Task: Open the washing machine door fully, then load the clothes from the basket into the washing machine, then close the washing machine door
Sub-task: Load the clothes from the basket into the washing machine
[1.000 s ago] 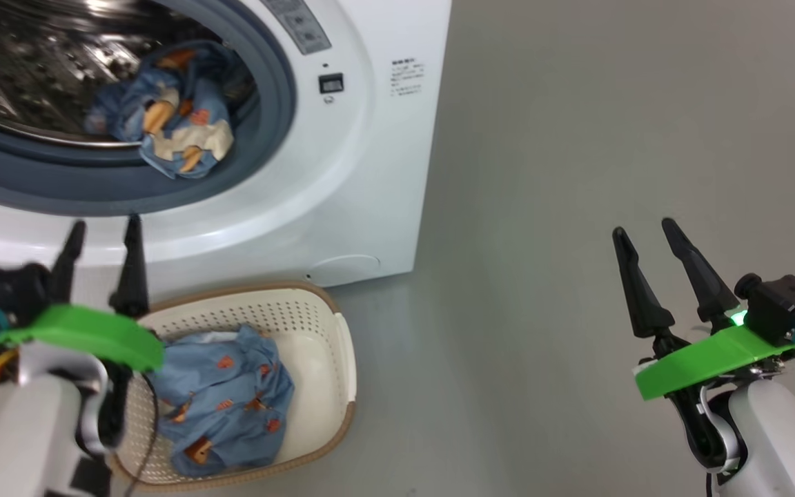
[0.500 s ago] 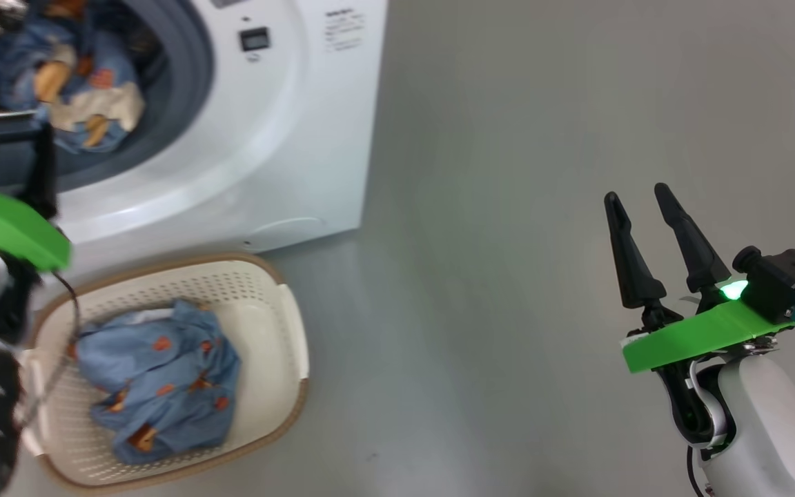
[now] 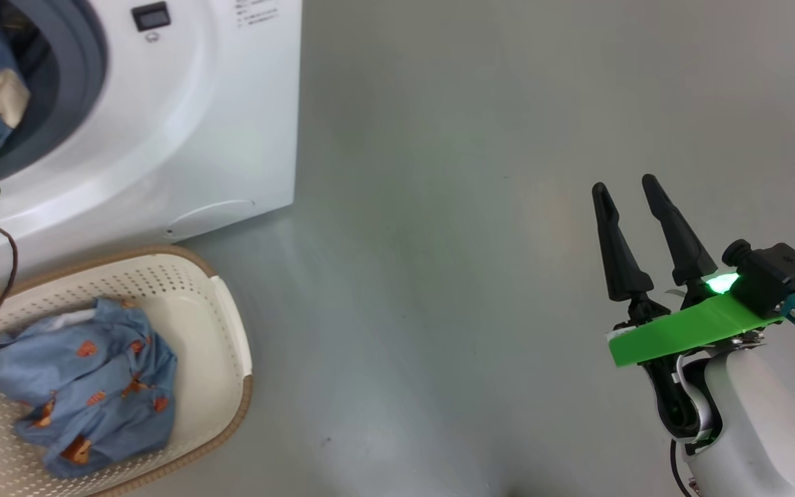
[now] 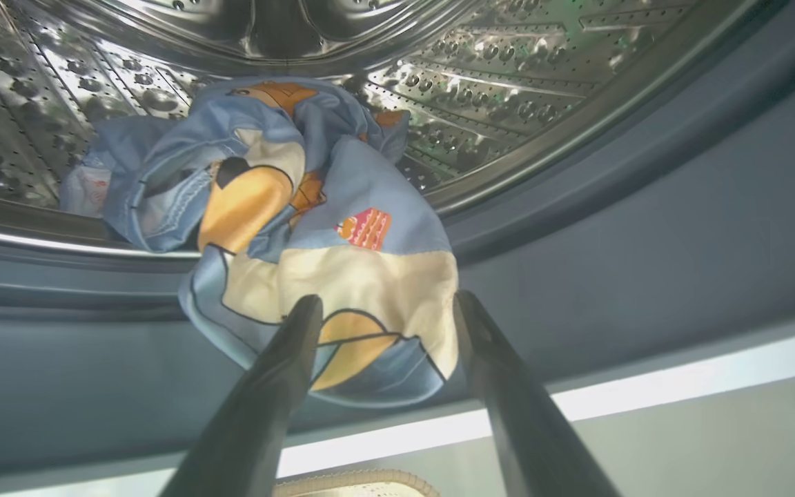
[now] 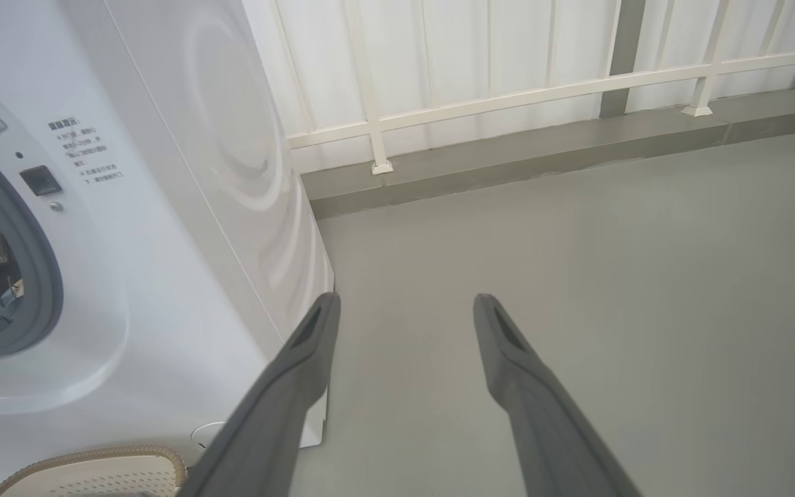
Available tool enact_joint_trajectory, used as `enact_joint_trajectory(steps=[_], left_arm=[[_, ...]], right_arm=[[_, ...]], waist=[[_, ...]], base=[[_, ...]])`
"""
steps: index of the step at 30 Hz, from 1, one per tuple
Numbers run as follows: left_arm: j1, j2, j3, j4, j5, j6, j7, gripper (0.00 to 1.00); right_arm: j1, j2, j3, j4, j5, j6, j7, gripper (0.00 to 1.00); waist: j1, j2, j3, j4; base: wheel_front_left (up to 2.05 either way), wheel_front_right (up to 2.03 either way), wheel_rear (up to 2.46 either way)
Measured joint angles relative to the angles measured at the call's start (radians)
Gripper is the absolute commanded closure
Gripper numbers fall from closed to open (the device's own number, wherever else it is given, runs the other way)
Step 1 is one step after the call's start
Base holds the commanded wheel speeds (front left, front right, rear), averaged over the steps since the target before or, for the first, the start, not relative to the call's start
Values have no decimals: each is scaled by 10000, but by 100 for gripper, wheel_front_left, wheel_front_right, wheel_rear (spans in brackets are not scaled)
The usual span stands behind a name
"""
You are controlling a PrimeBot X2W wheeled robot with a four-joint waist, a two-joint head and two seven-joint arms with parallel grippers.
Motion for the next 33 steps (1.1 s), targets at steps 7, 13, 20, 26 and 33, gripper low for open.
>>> enact_joint_trajectory(steps=[7, 13, 20, 26, 33], left_arm=[[-670, 165, -90, 412, -100, 0, 357, 0], [-1193, 268, -104, 949, -226, 31, 1003, 0], [-1588, 387, -408, 1256, -119, 31, 1557, 0], [-1644, 460, -604, 1498, 2, 48, 1716, 0], [-1816, 506, -769, 1559, 0, 17, 2100, 0]], right_arm=[[-56, 100, -2, -19, -27, 0, 0, 0], [-229, 134, 2, -44, -35, 0, 0, 0], [-230, 192, -2, -54, -35, 0, 0, 0], [-356, 263, -2, -69, -35, 0, 0, 0], [-385, 297, -33, -96, -35, 0, 0, 0]], waist=[[0, 1, 215, -70], [-1, 0, 375, -123], [-1, 0, 561, -212], [-1, 0, 752, -286], [-1, 0, 869, -296]], base=[[0, 0, 0], [0, 0, 0], [0, 0, 0], [0, 0, 0], [0, 0, 0]])
